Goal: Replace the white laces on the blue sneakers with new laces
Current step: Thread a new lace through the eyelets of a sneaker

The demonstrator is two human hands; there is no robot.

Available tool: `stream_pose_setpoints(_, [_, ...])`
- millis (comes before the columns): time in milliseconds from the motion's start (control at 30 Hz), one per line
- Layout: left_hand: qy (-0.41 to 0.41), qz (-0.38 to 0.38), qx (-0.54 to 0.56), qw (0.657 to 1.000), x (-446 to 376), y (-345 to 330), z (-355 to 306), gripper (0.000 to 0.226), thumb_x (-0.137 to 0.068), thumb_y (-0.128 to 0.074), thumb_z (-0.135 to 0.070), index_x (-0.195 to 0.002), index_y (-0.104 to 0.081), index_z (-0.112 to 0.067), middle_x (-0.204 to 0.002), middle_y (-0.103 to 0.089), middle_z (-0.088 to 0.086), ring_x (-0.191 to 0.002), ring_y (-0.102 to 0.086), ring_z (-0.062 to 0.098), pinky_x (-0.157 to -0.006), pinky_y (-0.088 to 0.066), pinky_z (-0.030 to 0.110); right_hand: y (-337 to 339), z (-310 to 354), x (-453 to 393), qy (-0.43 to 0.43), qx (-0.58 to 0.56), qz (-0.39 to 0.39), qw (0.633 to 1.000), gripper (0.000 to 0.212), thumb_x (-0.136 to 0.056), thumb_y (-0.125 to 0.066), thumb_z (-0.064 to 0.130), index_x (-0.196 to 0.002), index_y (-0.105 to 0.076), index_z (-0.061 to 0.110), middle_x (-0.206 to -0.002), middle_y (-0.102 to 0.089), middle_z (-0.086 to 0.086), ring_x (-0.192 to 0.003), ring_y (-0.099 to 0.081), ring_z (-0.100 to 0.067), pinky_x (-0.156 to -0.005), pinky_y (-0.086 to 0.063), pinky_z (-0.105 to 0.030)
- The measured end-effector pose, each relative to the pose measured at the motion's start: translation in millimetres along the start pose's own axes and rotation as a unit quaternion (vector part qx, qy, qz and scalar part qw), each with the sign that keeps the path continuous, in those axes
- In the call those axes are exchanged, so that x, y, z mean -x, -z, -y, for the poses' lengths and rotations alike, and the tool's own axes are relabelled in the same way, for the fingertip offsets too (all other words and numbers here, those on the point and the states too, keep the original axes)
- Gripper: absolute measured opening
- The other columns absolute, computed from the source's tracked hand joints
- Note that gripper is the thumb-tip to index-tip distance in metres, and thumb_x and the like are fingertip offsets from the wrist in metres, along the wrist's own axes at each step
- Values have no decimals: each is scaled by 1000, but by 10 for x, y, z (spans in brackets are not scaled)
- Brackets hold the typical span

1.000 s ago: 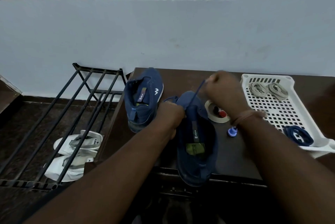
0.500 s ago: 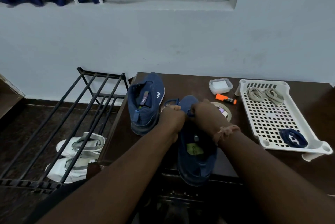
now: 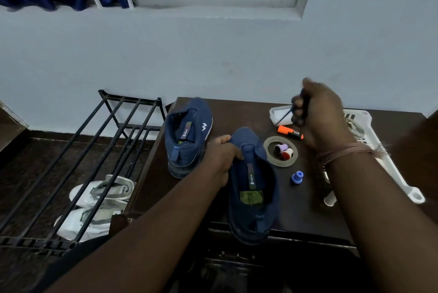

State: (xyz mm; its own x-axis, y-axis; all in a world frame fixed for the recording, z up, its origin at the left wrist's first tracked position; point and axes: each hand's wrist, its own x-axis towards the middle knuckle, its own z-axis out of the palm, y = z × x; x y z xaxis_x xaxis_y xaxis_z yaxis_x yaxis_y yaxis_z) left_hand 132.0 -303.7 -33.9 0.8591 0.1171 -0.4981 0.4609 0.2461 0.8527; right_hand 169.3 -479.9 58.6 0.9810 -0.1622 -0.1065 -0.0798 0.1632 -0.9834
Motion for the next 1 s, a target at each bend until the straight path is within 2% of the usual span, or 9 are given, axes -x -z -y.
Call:
stream_pose_setpoints(67, [3,11,29,1000,-17,-9,-48,69,-81,-58,16,-144,-48,-10,-112,-64,11,-84,-62,18,-62,-47,29,-11,-160,-1,27,288,-17,957,26,-92,-58,38,-79,-49,16,-74,-59,-6,-61,-53,-21,-52,-39,-25])
stream_pose_setpoints(233, [-14,10,79,997,-87,19,-214,58,-88,-57,-3,-144,-50,-19,-84,-56,-1,-68,-45,10,-66,-31,32,-183,-562,85,27,554,167,815,35,-83,-75,39,-102,-57,15,-96,-63,-3,-88,-59,-21,-73,-45,-30])
stream_pose_setpoints(333, [-89,19,137,986,-46,71,-420,55,-90,-59,-2,-142,-53,-18,-91,-65,-1,-78,-56,10,-65,-35,29,-289,-704,101,76,639,197,740,22,-86,-71,32,-92,-60,13,-100,-68,-9,-86,-60,-24,-70,-43,-27])
stream_pose_setpoints(533, [-261,-2,172,950,71,310,-908,53,-87,-69,-2,-134,-59,-24,-99,-73,1,-88,-60,16,-71,-44,26,-368,-600,147,55,657,231,716,28,-102,-49,23,-116,-63,4,-119,-64,-13,-113,-60,-29,-84,-45,-31])
stream_pose_setpoints(633, [-217,-44,-27,975,73,312,-795,79,-86,-74,-11,-152,-37,-33,-104,-66,0,-79,-62,7,-66,-50,23,-381,-581,114,19,604,219,766,30,-102,-45,21,-109,-62,-2,-105,-63,-17,-97,-60,-29,-73,-45,-31])
stream_pose_setpoints(700, [-119,-26,-163,979,61,256,-574,110,-78,-81,-20,-160,-10,-40,-145,-52,7,-106,-66,20,-76,-60,37,-386,-554,77,5,562,210,800,24,-99,-47,19,-100,-62,0,-93,-60,-12,-85,-57,-25,-63,-41,-29])
stream_pose_setpoints(767, [-37,1,-250,968,46,188,-378,128,-76,-83,-19,-160,12,-33,-158,-36,16,-117,-61,33,-91,-57,47,-406,-460,45,-6,521,203,829,19,-97,-47,20,-95,-60,6,-86,-57,-8,-80,-53,-24,-63,-40,-30])
stream_pose_setpoints(900, [-39,13,-283,958,-86,105,-210,115,-73,-79,-10,-161,-4,-20,-150,-46,18,-115,-60,31,-84,-59,42,-401,-179,43,21,363,136,922,15,-96,-50,19,-89,-60,10,-66,-49,1,-55,-44,-11,-52,-36,-25])
stream_pose_setpoints(1000, [-63,12,-316,947,-65,100,-221,100,-82,-77,-10,-161,-17,-24,-153,-43,13,-112,-59,26,-84,-57,36,-318,-94,75,66,290,94,950,23,-94,-60,23,-83,-63,3,-58,-51,0,-42,-44,-5,-49,-37,-23])
